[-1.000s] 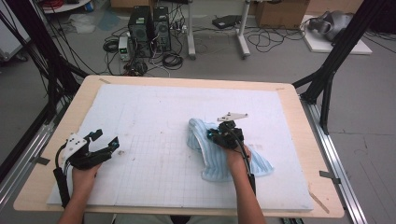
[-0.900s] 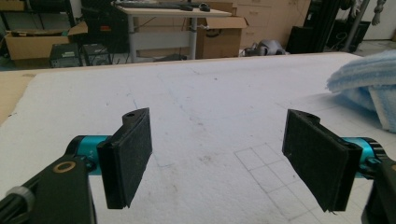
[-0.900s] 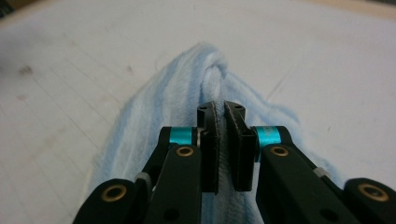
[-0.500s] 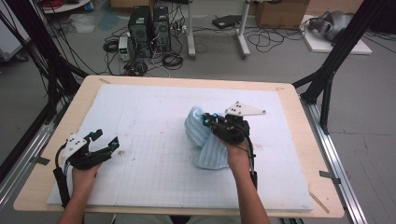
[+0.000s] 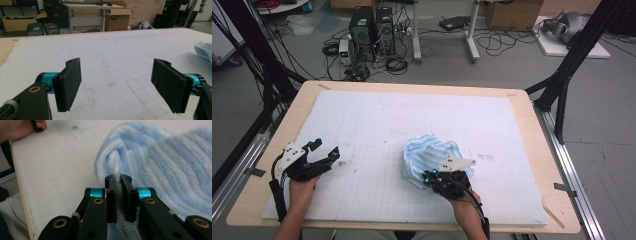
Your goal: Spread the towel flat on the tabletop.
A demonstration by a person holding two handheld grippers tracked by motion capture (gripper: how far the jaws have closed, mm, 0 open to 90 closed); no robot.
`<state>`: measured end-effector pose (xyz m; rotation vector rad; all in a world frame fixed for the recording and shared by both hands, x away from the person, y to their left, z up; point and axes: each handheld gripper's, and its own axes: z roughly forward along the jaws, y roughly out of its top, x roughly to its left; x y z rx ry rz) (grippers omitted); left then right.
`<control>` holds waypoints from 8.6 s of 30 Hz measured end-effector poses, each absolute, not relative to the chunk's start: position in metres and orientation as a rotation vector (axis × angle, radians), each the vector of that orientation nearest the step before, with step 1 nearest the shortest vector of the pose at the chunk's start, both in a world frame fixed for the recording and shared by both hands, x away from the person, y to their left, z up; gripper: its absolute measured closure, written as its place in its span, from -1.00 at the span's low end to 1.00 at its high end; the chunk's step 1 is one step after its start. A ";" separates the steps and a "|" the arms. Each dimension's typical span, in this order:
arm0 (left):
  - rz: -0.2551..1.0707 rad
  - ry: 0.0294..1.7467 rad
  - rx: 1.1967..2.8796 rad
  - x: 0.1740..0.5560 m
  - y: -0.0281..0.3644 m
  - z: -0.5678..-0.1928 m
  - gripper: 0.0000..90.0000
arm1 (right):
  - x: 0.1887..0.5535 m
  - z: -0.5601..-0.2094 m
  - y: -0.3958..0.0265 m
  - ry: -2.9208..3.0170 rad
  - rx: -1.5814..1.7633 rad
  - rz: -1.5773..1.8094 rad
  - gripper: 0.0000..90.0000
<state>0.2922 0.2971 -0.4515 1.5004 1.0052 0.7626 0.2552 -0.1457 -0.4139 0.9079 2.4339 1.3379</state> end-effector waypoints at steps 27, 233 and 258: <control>0.768 1.015 1.547 0.294 0.293 -0.451 -0.45 | 0.308 -0.424 -0.189 2.306 1.121 1.113 0.91; 0.692 1.011 1.595 0.319 0.249 -0.426 -0.43 | 0.391 -0.414 -0.139 2.539 0.918 1.259 -0.01; 0.632 0.975 1.612 0.320 0.225 -0.430 -0.42 | 0.351 -0.395 -0.250 2.311 1.086 1.222 0.91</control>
